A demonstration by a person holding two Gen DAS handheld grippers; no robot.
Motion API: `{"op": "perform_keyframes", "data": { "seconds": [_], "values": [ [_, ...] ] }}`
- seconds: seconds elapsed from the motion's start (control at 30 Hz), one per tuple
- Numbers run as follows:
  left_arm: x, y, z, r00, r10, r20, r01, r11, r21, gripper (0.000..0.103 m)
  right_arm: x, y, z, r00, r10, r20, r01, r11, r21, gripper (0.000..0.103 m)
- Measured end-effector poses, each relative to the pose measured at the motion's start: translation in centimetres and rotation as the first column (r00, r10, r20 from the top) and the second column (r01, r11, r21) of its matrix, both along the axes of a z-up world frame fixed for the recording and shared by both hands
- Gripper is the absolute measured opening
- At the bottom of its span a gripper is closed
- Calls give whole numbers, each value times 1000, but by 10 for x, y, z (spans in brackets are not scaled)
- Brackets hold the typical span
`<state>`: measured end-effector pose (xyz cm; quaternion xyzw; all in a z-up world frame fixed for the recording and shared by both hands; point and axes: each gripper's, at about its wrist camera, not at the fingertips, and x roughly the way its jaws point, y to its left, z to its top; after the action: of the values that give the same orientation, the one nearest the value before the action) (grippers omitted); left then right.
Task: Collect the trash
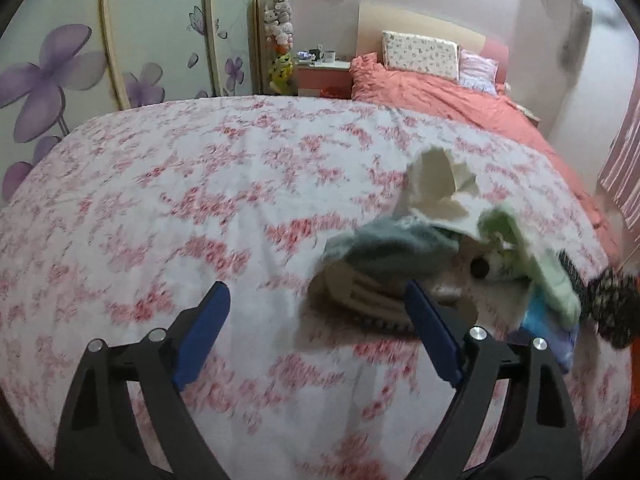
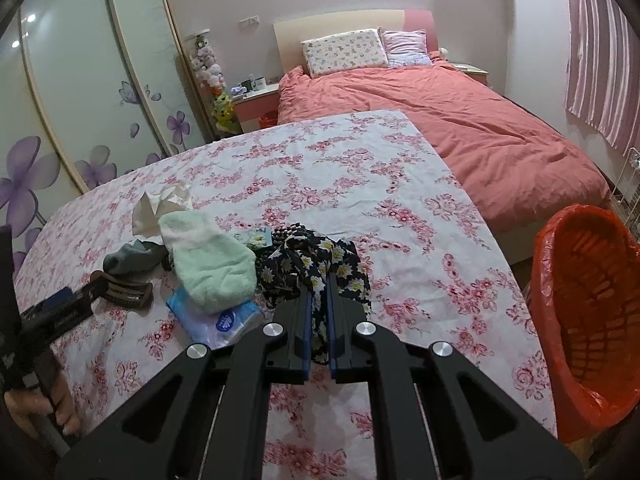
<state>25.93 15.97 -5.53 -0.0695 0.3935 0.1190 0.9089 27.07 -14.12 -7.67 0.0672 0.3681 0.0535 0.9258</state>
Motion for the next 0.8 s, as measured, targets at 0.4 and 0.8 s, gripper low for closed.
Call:
{"op": "perform_keyframes", "data": {
  "seconds": [0.4, 0.8],
  "values": [
    [-1, -46, -5, 967, -255, 18, 255, 962, -92, 60, -3, -2, -7, 1000, -7, -12, 8, 1000, 9, 6],
    [3, -24, -8, 991, -133, -10, 130, 982, -136, 60, -9, -8, -9, 1000, -17, -18, 17, 1000, 14, 6]
  ]
}}
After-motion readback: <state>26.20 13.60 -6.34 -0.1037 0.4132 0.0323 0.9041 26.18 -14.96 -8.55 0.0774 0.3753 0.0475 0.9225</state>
